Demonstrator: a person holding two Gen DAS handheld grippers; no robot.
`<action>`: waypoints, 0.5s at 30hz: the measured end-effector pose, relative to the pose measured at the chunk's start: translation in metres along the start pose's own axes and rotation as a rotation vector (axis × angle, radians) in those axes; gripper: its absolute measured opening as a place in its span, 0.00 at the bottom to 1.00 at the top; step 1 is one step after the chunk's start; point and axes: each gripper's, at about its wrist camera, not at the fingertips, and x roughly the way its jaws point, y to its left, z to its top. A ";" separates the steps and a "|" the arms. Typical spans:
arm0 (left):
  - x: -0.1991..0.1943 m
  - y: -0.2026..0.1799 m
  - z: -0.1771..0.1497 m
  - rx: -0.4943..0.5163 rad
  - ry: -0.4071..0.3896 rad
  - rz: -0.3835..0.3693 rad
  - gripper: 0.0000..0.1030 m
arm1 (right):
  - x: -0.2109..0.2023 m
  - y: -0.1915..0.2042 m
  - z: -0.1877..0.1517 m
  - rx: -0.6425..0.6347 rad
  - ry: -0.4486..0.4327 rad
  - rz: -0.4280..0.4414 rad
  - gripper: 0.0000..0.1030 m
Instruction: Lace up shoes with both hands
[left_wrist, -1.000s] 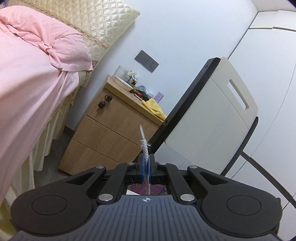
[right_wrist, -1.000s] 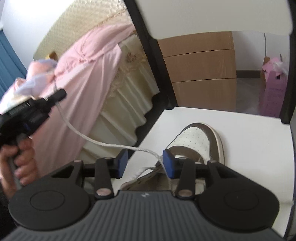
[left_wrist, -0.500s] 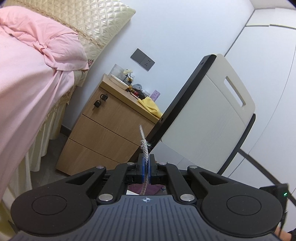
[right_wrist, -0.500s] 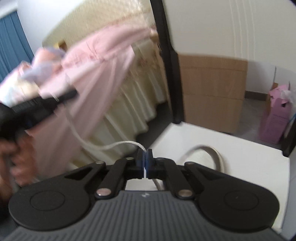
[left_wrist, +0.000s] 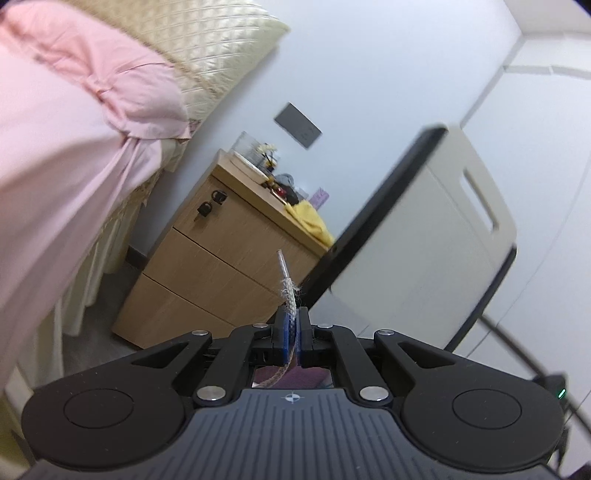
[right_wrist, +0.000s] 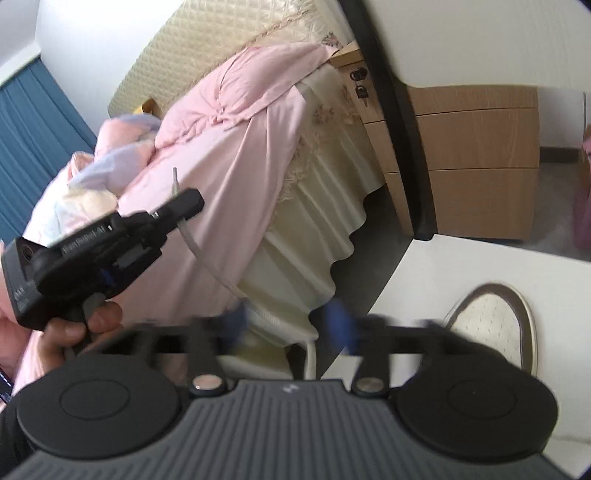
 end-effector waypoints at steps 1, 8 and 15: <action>0.002 -0.004 -0.002 0.028 0.009 0.003 0.04 | -0.005 -0.003 -0.001 0.011 -0.012 0.010 0.68; 0.022 -0.052 -0.035 0.332 0.111 -0.030 0.04 | -0.056 -0.031 -0.006 0.174 -0.210 0.087 0.67; 0.042 -0.093 -0.074 0.525 0.242 -0.147 0.04 | -0.063 -0.045 -0.004 0.238 -0.257 0.141 0.51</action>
